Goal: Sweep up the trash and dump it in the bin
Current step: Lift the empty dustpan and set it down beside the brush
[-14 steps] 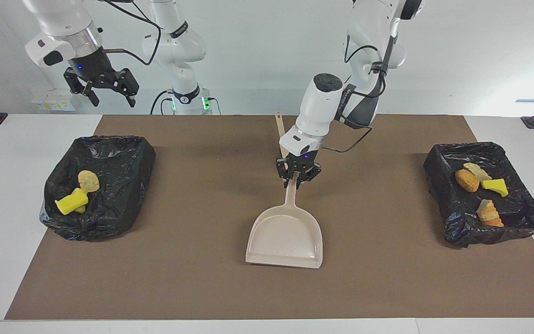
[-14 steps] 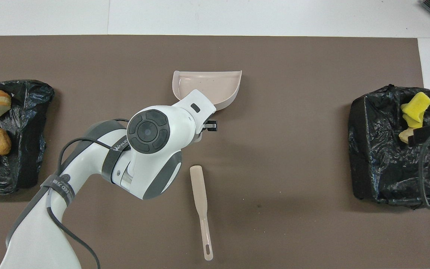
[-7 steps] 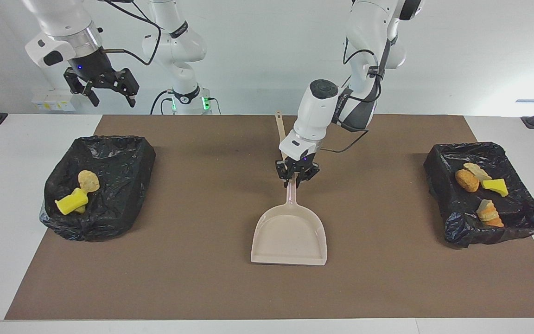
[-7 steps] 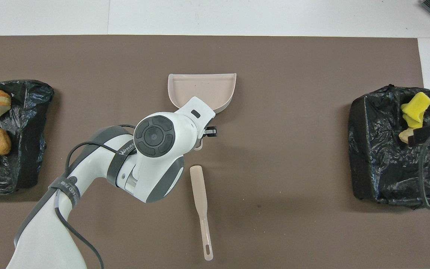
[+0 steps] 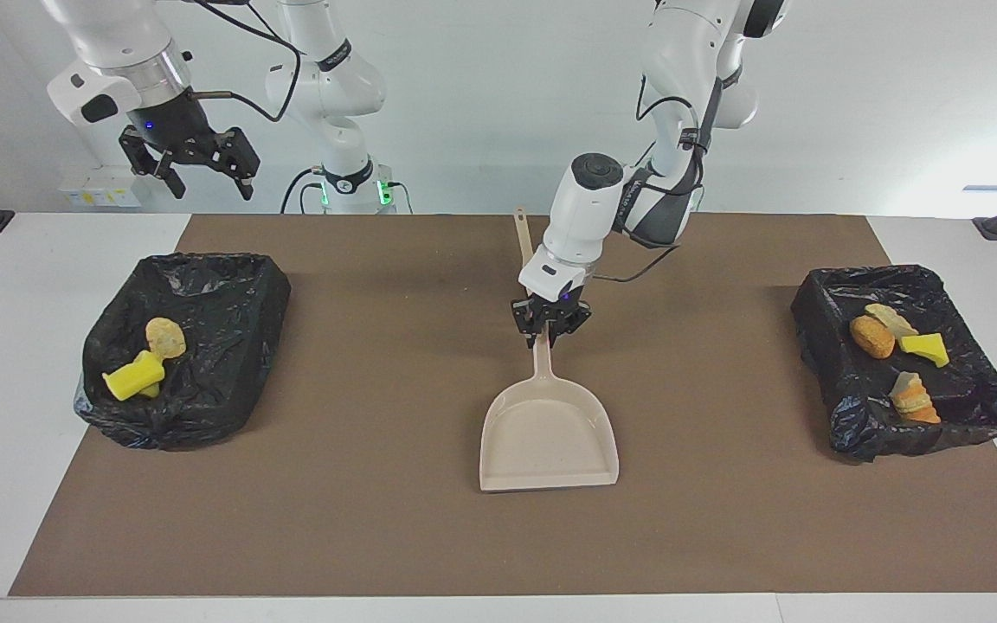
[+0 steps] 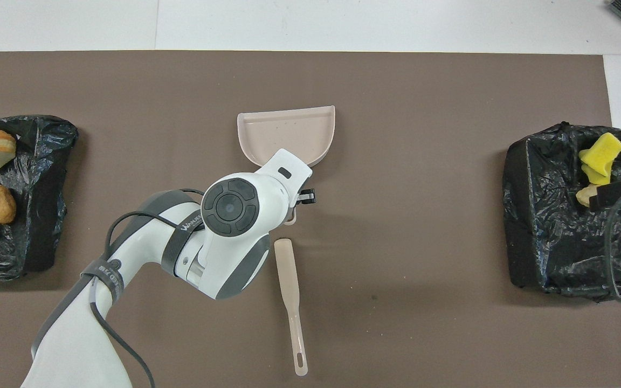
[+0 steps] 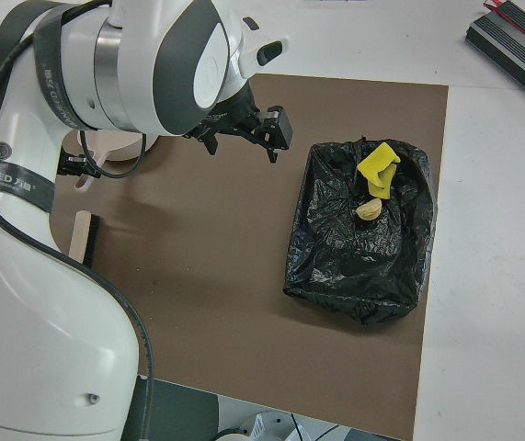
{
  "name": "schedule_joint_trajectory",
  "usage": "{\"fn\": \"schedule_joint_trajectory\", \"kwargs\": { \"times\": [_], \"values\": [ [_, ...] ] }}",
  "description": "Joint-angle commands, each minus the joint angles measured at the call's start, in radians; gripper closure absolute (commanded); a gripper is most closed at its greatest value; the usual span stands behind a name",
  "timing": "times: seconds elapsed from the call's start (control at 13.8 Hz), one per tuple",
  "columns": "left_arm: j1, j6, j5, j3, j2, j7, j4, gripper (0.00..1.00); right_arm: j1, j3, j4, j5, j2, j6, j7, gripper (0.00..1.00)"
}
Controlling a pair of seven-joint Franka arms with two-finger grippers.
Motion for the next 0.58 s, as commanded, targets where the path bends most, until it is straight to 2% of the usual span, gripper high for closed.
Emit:
{"fn": "schedule_joint_trajectory", "kwargs": {
  "times": [0.0, 0.22, 0.36, 0.51],
  "values": [
    [-0.016, 0.049, 0.001, 0.017, -0.024, -0.024, -0.056, 0.91, -0.001, -0.004, 0.003, 0.017, -0.005, 0.001, 0.01, 0.0],
    [-0.004, 0.052, -0.05, 0.017, -0.017, -0.061, -0.043, 0.31, -0.001, -0.004, 0.003, 0.017, -0.006, 0.001, 0.01, 0.0],
    [0.0, 0.051, -0.065, 0.019, -0.02, -0.096, -0.036, 0.0, -0.001, -0.004, 0.003, 0.017, -0.005, 0.001, 0.01, 0.0],
    [0.01, 0.032, -0.065, 0.027, -0.032, -0.084, -0.034, 0.0, -0.001, -0.004, 0.003, 0.017, -0.005, 0.001, 0.01, 0.0]
  ]
}}
